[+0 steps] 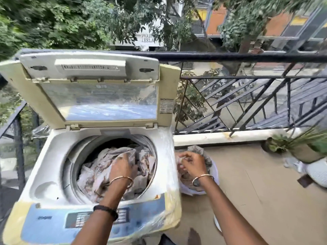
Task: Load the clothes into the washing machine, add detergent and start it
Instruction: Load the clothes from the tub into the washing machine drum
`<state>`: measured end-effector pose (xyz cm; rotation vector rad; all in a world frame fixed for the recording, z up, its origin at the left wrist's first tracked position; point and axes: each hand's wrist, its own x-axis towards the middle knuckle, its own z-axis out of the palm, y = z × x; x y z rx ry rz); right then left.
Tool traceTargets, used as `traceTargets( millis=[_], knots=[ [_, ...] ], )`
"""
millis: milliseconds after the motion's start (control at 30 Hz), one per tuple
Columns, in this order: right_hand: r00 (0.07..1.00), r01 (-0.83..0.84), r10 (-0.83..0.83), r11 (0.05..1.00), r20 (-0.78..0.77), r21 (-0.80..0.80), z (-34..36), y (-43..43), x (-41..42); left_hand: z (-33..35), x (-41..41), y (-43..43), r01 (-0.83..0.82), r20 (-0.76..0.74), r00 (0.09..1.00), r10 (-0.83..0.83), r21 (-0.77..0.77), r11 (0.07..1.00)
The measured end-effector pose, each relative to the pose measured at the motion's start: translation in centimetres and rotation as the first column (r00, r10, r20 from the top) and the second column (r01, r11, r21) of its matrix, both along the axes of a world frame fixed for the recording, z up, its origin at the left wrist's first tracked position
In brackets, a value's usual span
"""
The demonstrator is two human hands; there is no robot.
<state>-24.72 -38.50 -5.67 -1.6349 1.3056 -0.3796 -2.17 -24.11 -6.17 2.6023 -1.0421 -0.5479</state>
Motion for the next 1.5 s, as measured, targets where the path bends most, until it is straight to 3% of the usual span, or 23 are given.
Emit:
traceTargets(
  millis=[100,233,367,600,833,1000,1167,1400,1500],
  knots=[
    [1.0,-0.031,0.031,0.999,-0.001,0.032,-0.6,-1.7,-3.8,2.0,-6.4,-3.1,0.074,-0.068,0.994,-0.091,-0.222,0.972],
    [1.0,-0.004,0.004,0.998,0.01,0.07,-0.6,-4.1,-10.2,2.7,-14.9,-7.7,0.147,-0.15,0.965,-0.214,-0.365,0.919],
    [0.998,0.031,-0.027,0.997,-0.054,0.07,-1.1,-6.7,-17.0,1.1,-21.2,-11.8,0.223,-0.208,0.932,-0.296,-0.313,0.923],
    [0.99,0.097,-0.083,0.988,-0.112,0.12,-3.9,-10.4,-23.4,-1.4,-27.0,-15.1,0.238,-0.282,0.912,-0.298,-0.23,0.944],
    [0.973,0.139,-0.096,0.969,-0.21,0.204,-14.1,-15.4,-26.2,-5.5,-27.2,-19.9,0.205,-0.346,0.911,-0.223,-0.089,0.975],
    [0.948,0.156,-0.079,0.96,-0.31,0.232,-19.5,-19.6,-25.7,-10.0,-26.7,-24.9,0.157,-0.353,0.922,-0.159,-0.036,0.987],
    [0.904,0.162,-0.041,0.954,-0.425,0.253,-19.5,-24.5,-21.5,-15.8,-24.9,-30.4,0.124,-0.363,0.926,-0.101,0.04,0.991],
    [0.853,0.167,0.026,0.933,-0.521,0.319,-29.8,-32.0,-16.8,-25.6,-22.1,-36.1,0.132,-0.374,0.924,-0.081,0.112,0.985],
    [0.847,0.082,0.104,0.944,-0.522,0.321,-35.2,-34.6,-14.9,-30.2,-21.2,-37.8,0.118,-0.393,0.918,-0.055,0.138,0.983]
  ],
)
